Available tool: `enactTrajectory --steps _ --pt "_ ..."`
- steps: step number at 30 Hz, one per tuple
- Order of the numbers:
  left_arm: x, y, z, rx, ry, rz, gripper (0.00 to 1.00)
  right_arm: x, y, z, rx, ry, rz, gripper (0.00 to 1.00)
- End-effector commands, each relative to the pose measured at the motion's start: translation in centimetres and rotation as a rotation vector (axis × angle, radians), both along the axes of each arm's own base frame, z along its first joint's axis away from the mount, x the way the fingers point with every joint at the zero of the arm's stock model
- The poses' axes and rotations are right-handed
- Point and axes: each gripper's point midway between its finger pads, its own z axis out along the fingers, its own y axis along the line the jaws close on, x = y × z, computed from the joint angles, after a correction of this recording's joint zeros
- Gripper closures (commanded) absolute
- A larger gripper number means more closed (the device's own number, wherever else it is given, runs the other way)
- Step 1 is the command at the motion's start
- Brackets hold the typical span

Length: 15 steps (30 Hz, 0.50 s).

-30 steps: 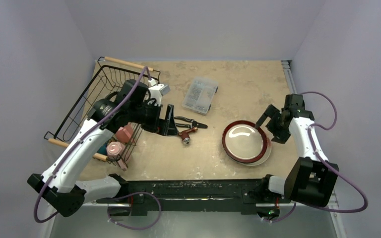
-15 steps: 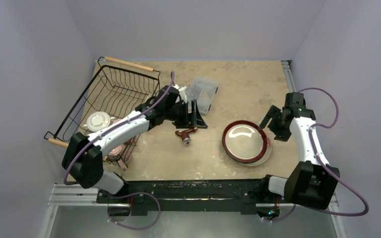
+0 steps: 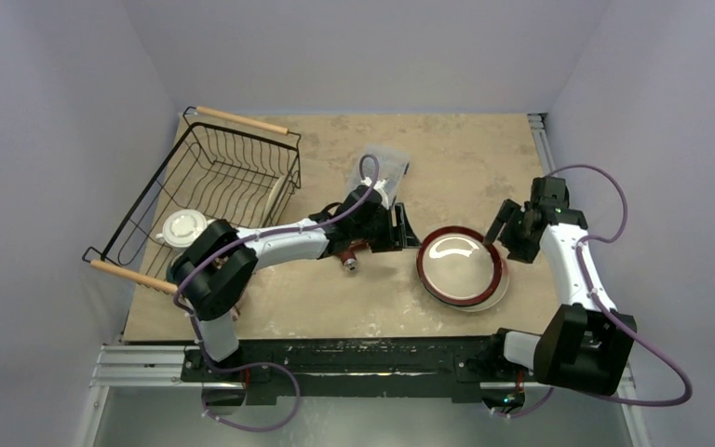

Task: Load the mixed dishes into the dish rack
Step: Pick up the plate at the center of the board.

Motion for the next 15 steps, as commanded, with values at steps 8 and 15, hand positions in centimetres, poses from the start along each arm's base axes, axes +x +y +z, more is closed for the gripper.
enactTrajectory --steps 8,15 --pt "0.8 -3.8 0.7 -0.097 -0.012 0.007 0.41 0.7 1.2 -0.6 0.010 -0.009 0.070 0.38" --pt "-0.8 -5.0 0.5 -0.135 0.035 -0.044 0.49 0.8 1.2 -1.0 0.014 0.004 0.075 0.38"
